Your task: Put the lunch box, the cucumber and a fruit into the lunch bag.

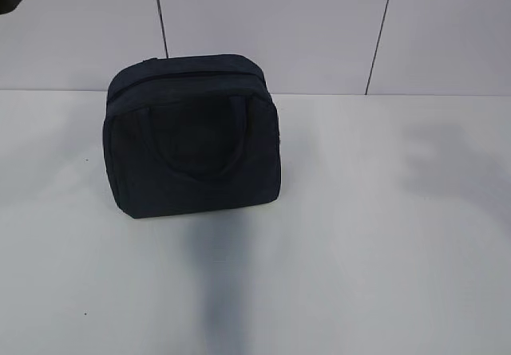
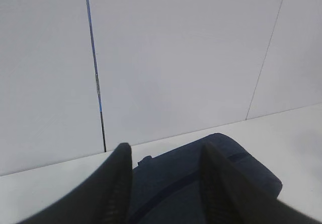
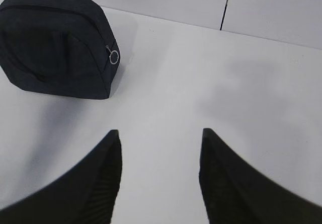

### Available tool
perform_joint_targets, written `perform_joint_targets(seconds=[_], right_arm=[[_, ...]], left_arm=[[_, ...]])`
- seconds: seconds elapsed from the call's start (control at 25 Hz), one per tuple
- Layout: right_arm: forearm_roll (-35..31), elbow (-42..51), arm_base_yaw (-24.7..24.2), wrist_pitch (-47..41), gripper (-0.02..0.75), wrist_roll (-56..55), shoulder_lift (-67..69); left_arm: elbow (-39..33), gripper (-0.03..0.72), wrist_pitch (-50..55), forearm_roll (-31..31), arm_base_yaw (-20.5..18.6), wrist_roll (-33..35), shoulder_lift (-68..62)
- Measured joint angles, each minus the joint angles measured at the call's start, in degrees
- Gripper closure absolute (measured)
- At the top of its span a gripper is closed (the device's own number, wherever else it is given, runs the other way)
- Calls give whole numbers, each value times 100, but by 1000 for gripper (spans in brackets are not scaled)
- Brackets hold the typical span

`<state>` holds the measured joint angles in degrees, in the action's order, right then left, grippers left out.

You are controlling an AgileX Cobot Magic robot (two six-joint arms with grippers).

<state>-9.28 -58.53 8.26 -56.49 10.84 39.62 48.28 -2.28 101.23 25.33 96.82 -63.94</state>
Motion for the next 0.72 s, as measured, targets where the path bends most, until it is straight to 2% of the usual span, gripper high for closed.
perform_joint_targets(seconds=[0.28,0.72], right_arm=[[-4,769,0,-743,335,-219,-1241],[275,1542,0,-1582,335,-612,-2473]], left_arm=[[0,379,-118,13,0,0,0],[0,379,-182,25,0,0,0]])
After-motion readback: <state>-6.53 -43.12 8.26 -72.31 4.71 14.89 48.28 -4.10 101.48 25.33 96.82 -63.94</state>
